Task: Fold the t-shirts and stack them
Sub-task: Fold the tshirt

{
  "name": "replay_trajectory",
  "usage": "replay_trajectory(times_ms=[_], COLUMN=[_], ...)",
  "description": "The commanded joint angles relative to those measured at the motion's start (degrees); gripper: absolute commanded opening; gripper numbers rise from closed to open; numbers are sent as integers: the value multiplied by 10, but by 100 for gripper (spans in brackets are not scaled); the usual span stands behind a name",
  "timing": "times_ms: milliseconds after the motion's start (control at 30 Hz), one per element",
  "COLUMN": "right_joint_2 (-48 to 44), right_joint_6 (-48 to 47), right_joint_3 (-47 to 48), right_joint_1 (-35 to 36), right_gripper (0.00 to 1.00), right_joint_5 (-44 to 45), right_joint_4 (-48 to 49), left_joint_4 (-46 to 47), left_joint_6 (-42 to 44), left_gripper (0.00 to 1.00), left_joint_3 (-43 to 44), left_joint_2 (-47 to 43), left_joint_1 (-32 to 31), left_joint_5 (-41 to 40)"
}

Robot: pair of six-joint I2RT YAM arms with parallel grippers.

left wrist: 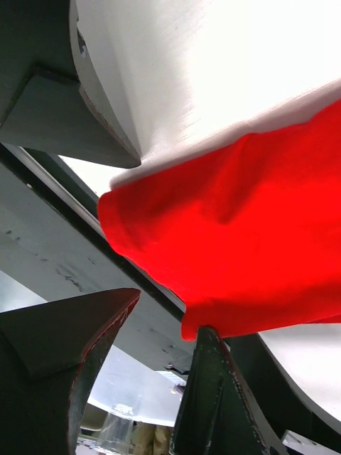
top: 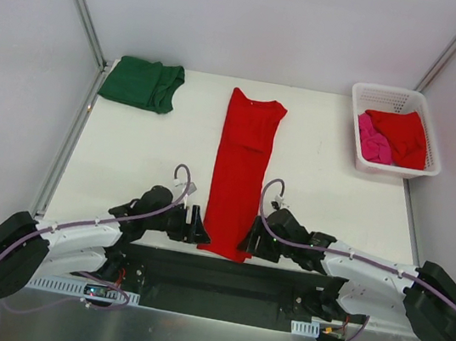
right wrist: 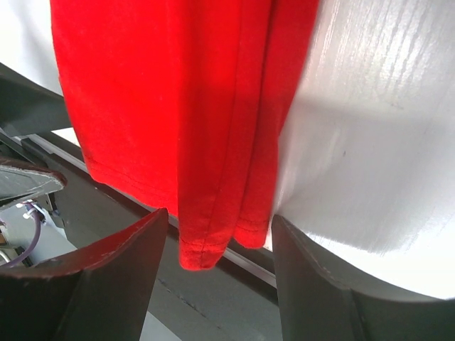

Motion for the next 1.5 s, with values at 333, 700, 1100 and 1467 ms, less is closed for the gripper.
replay_trajectory(times_ms=[333, 700, 1100, 1467], right_joint_2=[-5, -7, -1, 9], right_joint_6=[-8, -6, 1, 5], right_joint_3=[18, 23, 28, 31], right_joint_1=[4, 7, 15, 25], right_gripper=[63, 64, 64, 63], right_joint_5=[13, 14, 35, 38], right_joint_4=[-48, -61, -67, -73], left_joint_4=[-32, -25, -25, -27], left_joint_6=[-9, -11, -5, 2], left_gripper=[71, 72, 72, 72], left_joint_3=[-5, -8, -6, 2], left_joint_2=[31, 36, 51, 66], left_joint_1=[-22, -23, -27, -31], left_joint_5=[-22, -18, -14, -13])
